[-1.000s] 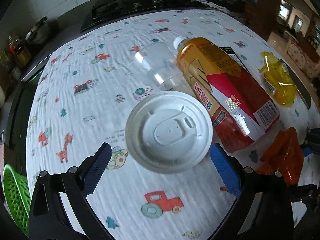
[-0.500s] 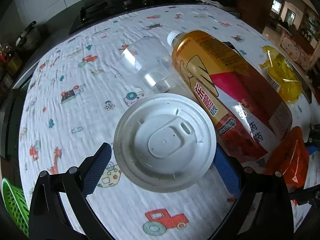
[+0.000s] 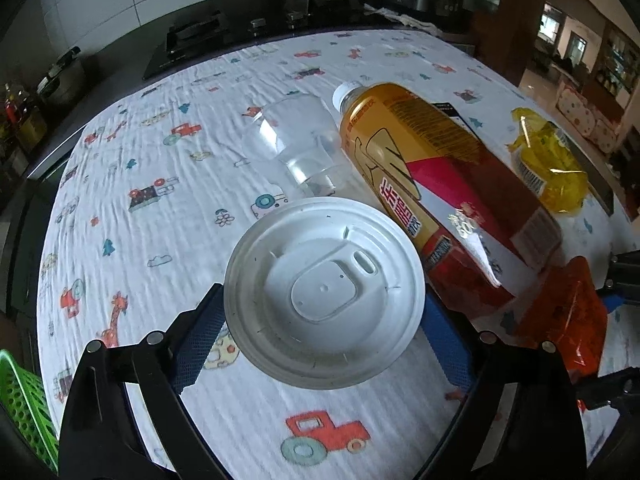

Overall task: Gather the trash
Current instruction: 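Grasp the red snack bag with the right tool while the left tool grasps the white plastic lid, then carry the white lid and red snack bag over the green basket with both tools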

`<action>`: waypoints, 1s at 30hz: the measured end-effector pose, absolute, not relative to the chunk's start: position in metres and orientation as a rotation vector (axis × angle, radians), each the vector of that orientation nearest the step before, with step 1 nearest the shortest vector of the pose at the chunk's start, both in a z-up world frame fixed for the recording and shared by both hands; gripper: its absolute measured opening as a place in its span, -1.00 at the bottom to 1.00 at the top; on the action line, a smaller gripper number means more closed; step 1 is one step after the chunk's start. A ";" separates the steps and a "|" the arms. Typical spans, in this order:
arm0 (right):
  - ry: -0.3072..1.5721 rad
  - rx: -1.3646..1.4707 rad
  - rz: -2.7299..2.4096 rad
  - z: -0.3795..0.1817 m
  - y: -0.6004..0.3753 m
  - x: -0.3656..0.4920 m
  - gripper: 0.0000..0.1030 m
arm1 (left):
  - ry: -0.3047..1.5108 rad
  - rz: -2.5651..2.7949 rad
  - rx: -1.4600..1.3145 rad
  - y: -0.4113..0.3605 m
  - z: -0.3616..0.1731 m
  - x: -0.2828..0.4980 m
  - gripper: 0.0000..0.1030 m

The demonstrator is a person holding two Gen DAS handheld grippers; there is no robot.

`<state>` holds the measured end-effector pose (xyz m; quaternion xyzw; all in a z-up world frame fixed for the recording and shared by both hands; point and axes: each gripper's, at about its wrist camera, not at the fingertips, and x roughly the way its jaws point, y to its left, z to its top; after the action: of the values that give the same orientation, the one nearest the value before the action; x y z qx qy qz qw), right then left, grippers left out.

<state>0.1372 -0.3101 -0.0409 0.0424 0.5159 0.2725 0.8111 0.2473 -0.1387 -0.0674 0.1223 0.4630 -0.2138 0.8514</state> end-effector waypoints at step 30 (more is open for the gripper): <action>0.974 -0.008 0.730 0.019 -0.172 0.124 0.02 | 0.823 -0.052 0.055 0.071 0.037 0.144 0.77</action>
<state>0.1238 -0.1717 0.0194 -0.0037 0.4575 0.3428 0.8205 0.1435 0.0710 0.0367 0.0267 0.4001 -0.0251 0.9157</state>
